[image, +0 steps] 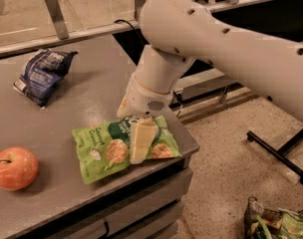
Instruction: Move green rice chip bag near blue chip bag
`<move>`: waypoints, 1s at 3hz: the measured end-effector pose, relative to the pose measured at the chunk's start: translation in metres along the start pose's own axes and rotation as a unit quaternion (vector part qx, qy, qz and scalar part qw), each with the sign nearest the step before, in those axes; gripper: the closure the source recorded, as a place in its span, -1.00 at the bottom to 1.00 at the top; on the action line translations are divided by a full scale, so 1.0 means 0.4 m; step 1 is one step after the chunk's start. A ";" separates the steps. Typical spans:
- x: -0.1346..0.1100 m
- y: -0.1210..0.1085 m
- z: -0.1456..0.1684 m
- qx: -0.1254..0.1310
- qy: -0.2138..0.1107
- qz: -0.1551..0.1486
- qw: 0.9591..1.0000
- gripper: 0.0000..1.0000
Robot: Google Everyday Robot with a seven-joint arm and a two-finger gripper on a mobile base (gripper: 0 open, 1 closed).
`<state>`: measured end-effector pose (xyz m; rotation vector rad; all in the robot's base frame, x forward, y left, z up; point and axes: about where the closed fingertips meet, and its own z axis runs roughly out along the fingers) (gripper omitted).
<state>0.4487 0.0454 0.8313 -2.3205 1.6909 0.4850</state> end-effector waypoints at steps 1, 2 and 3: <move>-0.003 0.001 0.001 0.000 0.000 -0.001 1.000 0.25; -0.005 0.002 0.001 0.001 0.001 -0.002 1.000 0.72; -0.002 0.007 -0.040 0.012 0.011 0.017 1.000 1.00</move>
Offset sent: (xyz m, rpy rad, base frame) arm -0.0005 0.0009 0.0000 -0.0003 -0.0011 0.0019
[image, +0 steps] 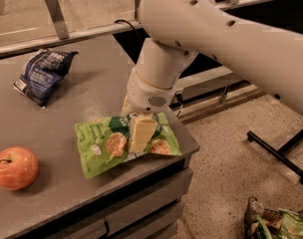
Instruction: Move green rice chip bag near blue chip bag
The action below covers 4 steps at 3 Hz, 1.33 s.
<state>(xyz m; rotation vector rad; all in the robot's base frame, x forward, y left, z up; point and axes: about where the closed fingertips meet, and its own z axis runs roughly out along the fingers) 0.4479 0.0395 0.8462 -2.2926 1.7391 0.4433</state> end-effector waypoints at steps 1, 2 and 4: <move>0.003 -0.022 -0.084 0.026 0.022 0.018 0.999 1.00; 0.013 -0.094 -0.147 0.050 0.040 0.035 0.997 1.00; -0.017 -0.338 -0.125 0.085 0.028 0.038 0.995 1.00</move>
Offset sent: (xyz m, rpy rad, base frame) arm 0.0851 -0.0217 0.0796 -0.0899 -0.1306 -0.1613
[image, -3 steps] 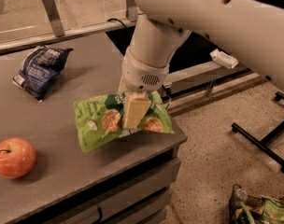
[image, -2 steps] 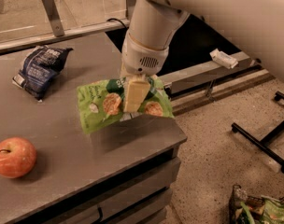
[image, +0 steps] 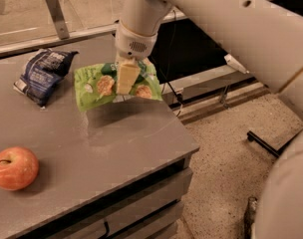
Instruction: Move green rice chip bag near blue chip bag
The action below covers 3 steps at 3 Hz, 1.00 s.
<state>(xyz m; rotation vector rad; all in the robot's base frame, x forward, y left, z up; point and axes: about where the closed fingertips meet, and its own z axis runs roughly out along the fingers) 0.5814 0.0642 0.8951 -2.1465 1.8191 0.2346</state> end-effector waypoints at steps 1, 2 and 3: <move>-0.049 -0.070 0.061 0.014 0.003 0.003 1.000 1.00; -0.087 -0.111 0.109 0.021 0.008 0.005 1.000 0.66; -0.089 -0.110 0.113 0.020 0.008 0.004 1.000 0.19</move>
Offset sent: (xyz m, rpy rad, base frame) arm 0.0590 0.0805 -0.0324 -0.0130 -0.0598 -0.0372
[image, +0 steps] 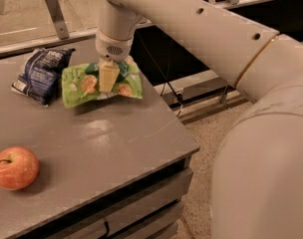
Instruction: Move green rice chip bag near blue chip bag
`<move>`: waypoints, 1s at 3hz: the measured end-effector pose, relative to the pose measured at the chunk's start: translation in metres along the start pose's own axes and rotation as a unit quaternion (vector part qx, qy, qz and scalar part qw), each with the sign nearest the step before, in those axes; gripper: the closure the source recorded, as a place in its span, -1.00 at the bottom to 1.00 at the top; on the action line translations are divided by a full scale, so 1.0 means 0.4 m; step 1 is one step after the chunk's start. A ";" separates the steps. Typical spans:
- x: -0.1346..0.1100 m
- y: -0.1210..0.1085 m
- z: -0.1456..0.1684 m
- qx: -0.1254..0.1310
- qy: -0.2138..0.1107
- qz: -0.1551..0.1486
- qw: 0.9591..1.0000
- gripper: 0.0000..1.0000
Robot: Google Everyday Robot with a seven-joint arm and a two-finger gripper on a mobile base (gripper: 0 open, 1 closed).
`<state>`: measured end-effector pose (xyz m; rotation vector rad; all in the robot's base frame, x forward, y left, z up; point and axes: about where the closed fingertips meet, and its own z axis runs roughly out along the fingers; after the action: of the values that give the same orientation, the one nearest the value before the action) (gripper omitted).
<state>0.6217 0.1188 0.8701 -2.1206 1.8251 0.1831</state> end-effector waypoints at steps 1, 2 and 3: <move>-0.003 0.000 0.006 -0.001 0.000 -0.001 1.000 -0.27; -0.004 0.001 0.011 -0.002 0.000 -0.001 1.000 -0.74; -0.005 0.001 0.016 -0.003 0.000 -0.002 1.000 -1.00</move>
Offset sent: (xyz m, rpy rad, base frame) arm 0.0000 0.0014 -0.0015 -0.0005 0.0013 0.0020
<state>0.6217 0.1227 0.8648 -2.1289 1.8230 0.1884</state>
